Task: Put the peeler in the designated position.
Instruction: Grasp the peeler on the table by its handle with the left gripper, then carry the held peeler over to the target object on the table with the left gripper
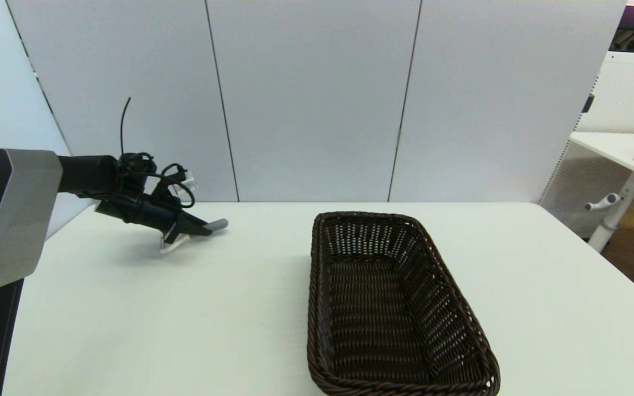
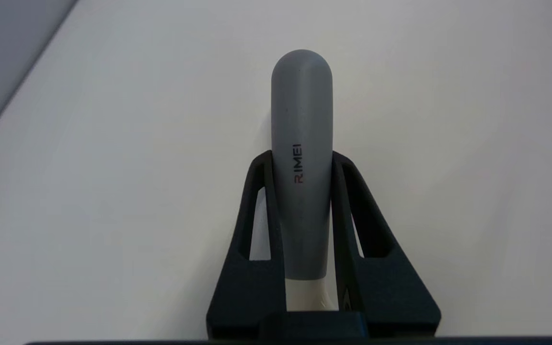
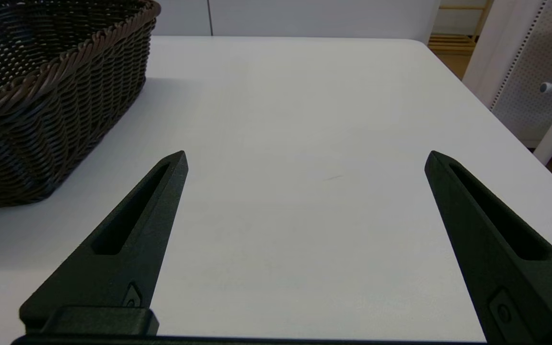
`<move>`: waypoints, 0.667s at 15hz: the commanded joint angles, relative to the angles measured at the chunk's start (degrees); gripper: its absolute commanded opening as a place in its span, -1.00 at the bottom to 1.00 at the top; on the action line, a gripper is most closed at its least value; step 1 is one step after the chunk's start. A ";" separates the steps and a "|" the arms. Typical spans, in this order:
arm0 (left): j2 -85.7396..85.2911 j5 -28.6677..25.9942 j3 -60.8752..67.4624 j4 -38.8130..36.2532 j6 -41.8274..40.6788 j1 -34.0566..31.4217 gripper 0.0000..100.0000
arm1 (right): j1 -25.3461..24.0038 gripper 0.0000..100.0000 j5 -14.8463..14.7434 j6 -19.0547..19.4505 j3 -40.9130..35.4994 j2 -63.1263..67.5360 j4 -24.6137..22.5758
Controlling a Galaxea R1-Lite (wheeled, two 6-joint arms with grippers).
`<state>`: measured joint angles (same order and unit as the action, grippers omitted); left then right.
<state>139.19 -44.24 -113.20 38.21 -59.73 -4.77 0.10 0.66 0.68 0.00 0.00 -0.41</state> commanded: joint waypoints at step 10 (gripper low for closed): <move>-21.42 -0.15 0.00 5.04 8.23 21.64 -1.00 | -0.01 1.00 0.04 0.02 0.00 0.00 0.06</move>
<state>121.14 -44.13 -113.20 43.72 -51.04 13.60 0.10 0.68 0.68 0.00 0.00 -0.41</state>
